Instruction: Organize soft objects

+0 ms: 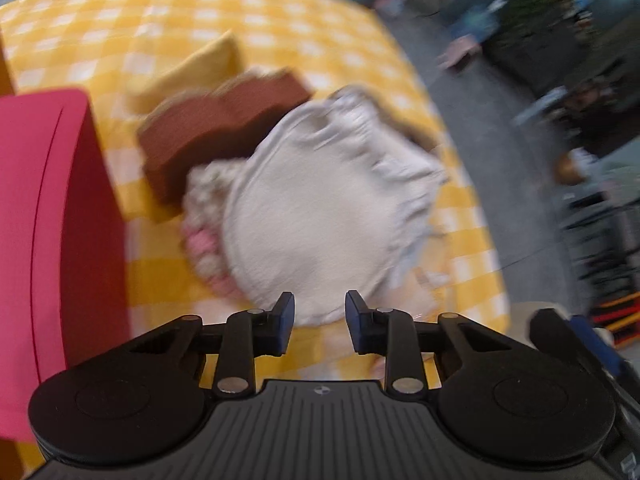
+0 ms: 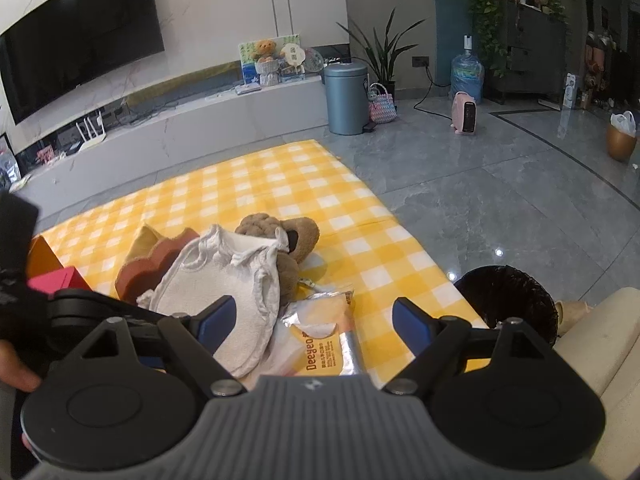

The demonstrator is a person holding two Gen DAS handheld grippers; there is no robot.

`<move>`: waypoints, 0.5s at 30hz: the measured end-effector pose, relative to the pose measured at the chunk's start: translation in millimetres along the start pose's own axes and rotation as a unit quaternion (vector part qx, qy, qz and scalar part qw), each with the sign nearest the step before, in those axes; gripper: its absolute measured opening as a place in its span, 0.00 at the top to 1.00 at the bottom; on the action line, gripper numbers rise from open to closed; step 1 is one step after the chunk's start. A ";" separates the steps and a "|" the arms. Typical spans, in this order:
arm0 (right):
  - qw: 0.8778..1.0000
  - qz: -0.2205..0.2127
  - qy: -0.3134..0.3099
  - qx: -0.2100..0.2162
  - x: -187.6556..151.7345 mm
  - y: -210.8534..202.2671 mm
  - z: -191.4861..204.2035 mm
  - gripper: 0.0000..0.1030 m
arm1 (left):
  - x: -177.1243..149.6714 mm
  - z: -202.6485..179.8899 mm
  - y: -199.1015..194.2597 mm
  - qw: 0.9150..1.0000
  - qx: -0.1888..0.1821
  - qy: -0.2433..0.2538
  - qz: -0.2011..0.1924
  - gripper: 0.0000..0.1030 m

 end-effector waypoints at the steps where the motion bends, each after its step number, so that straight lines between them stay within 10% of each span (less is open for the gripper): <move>1: 1.000 -0.002 0.003 -0.001 0.8 -1.0 -1.3 0.16 | 2.9 0.1 -4.1 1.000 -0.014 -0.001 -0.019 0.68; 7: 1.000 -0.005 0.015 -0.005 2.4 -3.1 -9.1 0.16 | 21.2 3.1 -12.5 0.995 -0.042 -0.001 -0.089 0.64; 15: 1.000 -0.006 0.013 -0.017 2.8 -3.0 -13.3 0.16 | -5.3 -1.6 -23.7 0.996 0.034 0.013 -0.085 0.45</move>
Point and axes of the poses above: each gripper's, at about its wrist camera, not at the fingertips, and y roughly the way its jaws point, z to its left, x to its top, the point moved 8 cm from there along y, roughly the way its jaws point, and after that the axes turned 4 degrees about -z, right-handed, at the moved point
